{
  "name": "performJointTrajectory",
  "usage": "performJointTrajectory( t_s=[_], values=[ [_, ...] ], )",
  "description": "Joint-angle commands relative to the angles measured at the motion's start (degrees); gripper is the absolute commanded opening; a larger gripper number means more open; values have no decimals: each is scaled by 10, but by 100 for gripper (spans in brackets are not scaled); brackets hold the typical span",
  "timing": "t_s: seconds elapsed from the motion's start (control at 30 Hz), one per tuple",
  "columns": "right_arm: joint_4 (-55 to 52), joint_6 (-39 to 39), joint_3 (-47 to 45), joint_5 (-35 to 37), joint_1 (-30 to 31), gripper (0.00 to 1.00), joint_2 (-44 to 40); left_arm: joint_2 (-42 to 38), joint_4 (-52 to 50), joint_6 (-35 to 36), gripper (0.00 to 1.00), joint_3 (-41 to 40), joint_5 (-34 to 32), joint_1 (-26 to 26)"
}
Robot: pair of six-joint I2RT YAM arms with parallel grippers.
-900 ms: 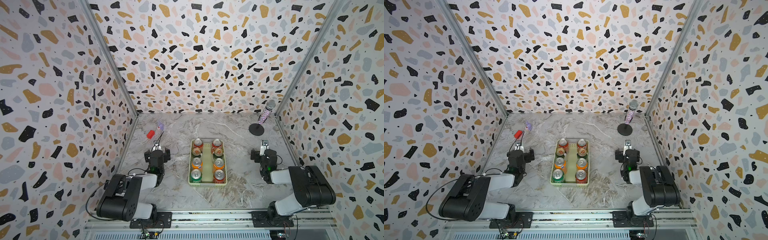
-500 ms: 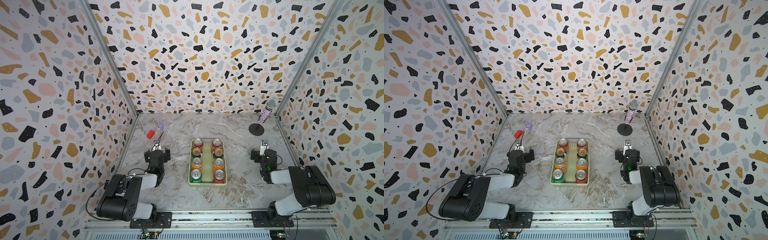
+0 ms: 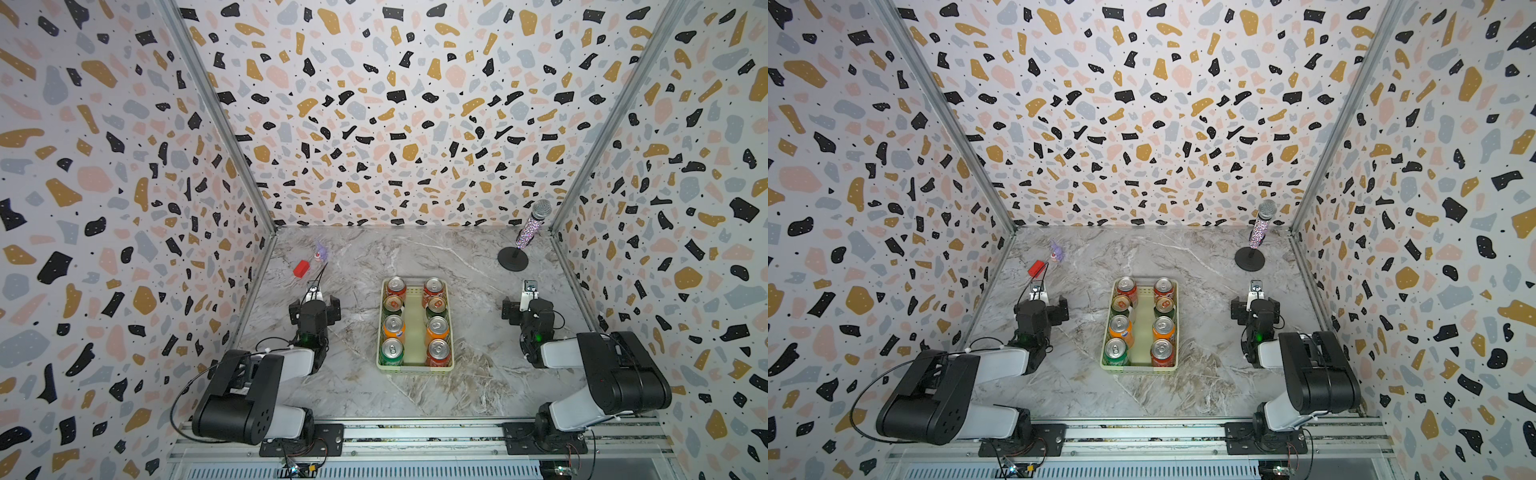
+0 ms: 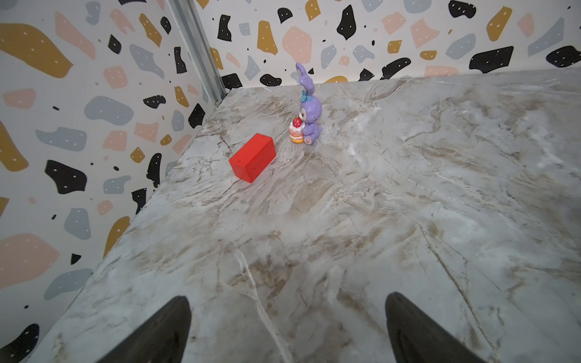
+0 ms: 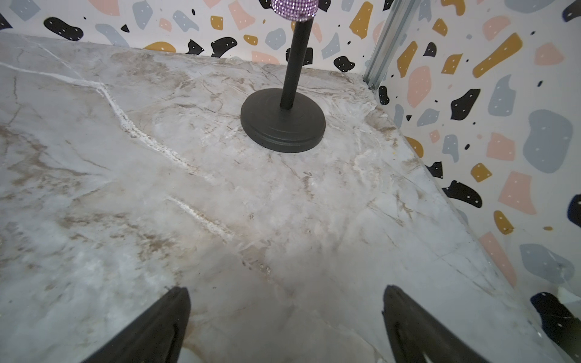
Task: Take out the drinks from the basket
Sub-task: Pick up the drink from the basket.
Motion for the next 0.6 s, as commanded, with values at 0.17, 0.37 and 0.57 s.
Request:
performJointTrajectory(
  t_s=[0.17,0.37,0.57],
  values=[
    [-58,10,23,30,0,100,-50,-99,-47,-7,99,-12,-25,-5],
    [-371,49,164,69,1,100,-135,-217,-301,-112,100,81,-79,-14],
    [-459,123,189,-9,-2,100,-193,-267,-516,-264,100,172,-103,-14]
  ],
)
